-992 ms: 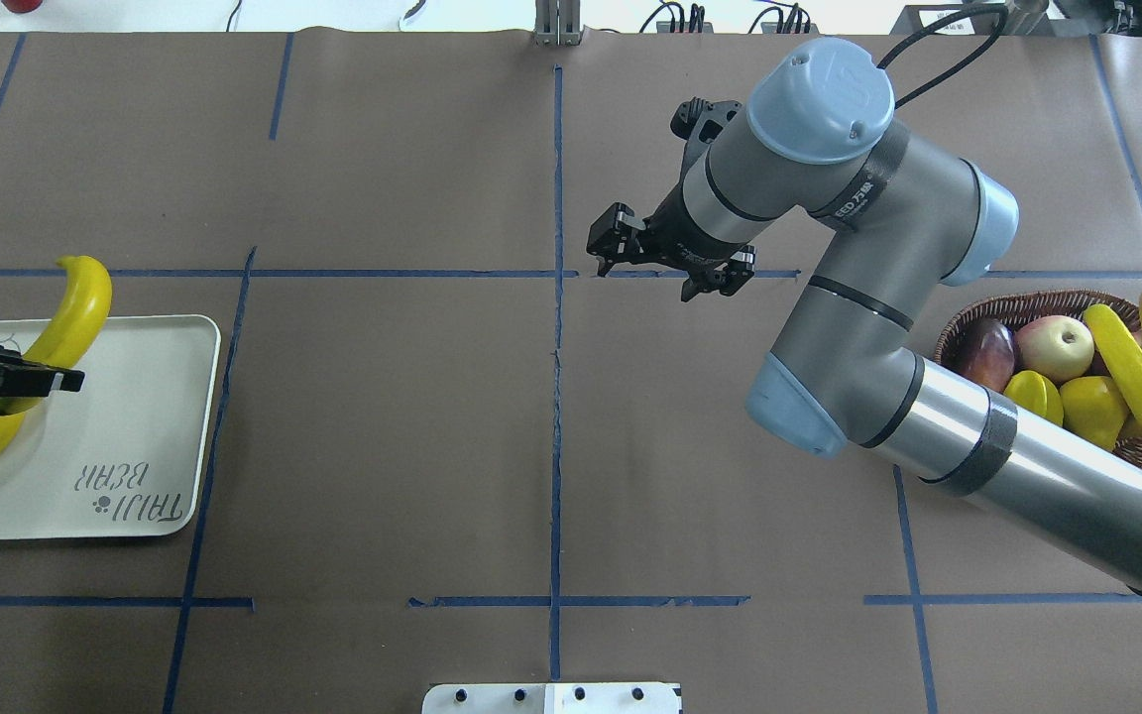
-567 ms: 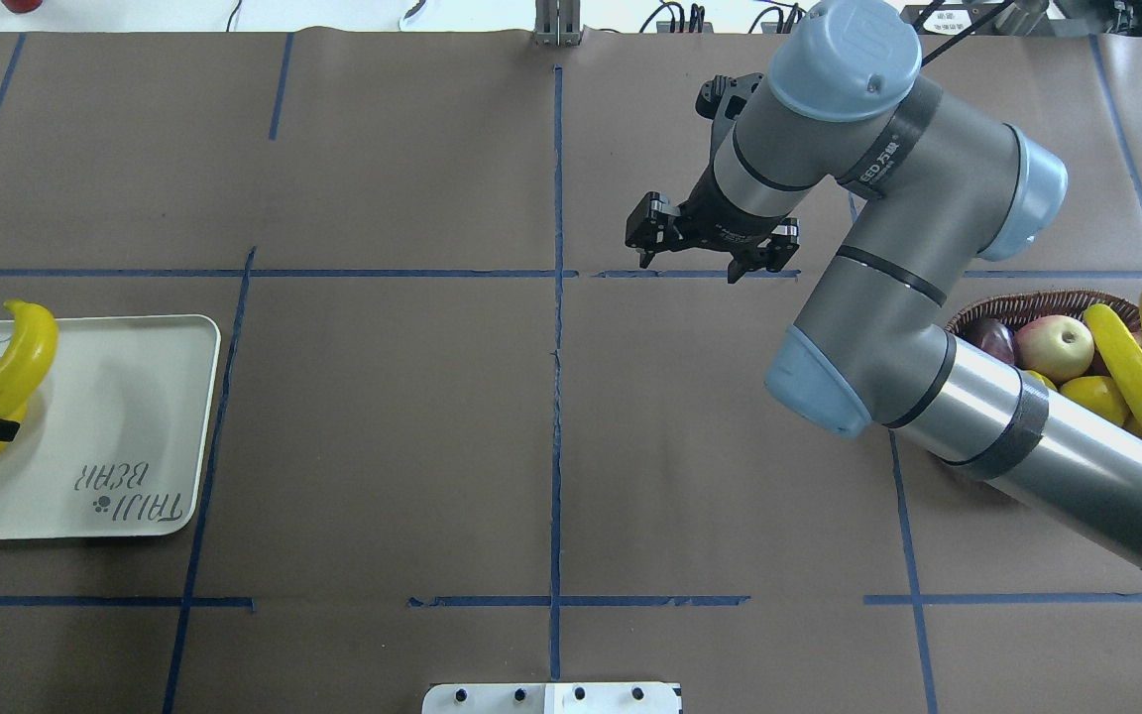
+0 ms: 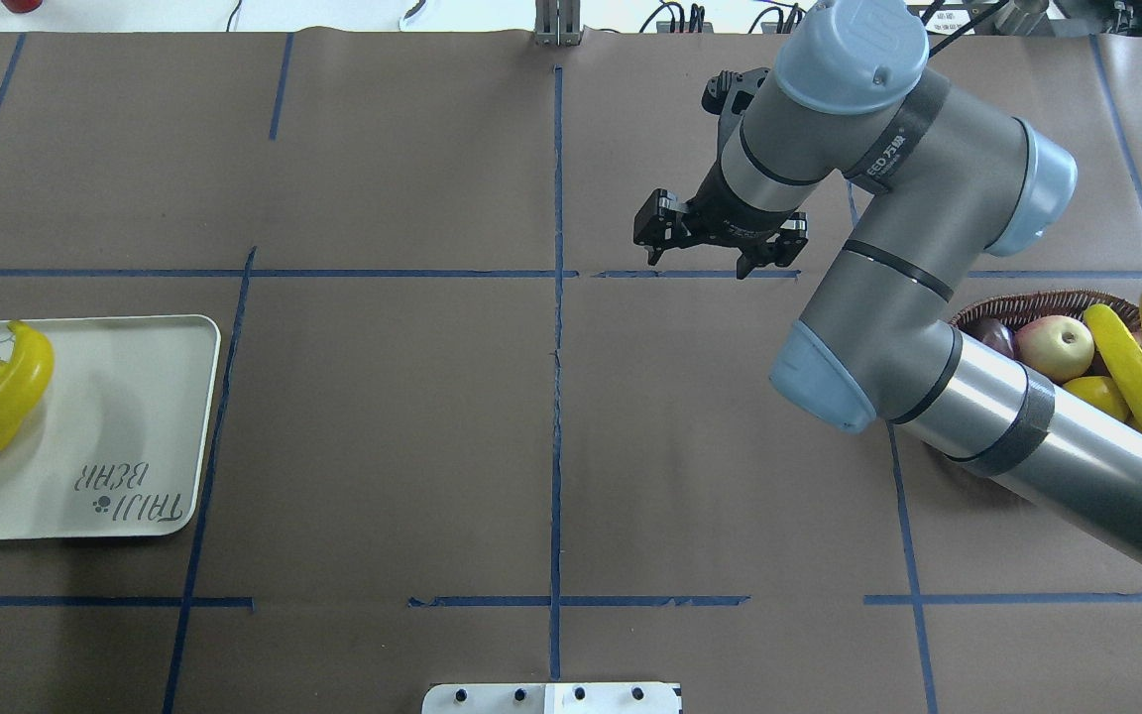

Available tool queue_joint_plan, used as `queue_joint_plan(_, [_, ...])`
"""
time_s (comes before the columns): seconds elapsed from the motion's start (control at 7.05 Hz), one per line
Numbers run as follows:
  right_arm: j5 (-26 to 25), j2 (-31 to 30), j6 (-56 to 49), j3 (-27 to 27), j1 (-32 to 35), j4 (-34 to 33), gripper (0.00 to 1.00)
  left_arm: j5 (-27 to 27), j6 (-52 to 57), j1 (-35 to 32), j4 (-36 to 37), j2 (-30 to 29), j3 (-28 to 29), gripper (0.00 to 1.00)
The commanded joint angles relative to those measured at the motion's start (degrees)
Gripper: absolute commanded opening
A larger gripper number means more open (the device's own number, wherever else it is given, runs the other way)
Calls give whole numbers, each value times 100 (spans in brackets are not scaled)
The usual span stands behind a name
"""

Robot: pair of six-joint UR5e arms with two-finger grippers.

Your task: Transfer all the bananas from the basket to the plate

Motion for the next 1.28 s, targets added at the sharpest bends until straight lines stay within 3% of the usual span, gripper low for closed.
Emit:
queue_joint_plan(0.0, [-12,3,-1,0,-8,4,100,-102,24,122,-2,-16,169,17])
queue_joint_plan(0.28, [-21,3,-1,-9,-8,4,100,-418,24,150,-19,-16,170,20])
queue_joint_plan(1.13, [-47,3,-1,-35,-35,13,100,-419,59,238,-19,-95,521,26])
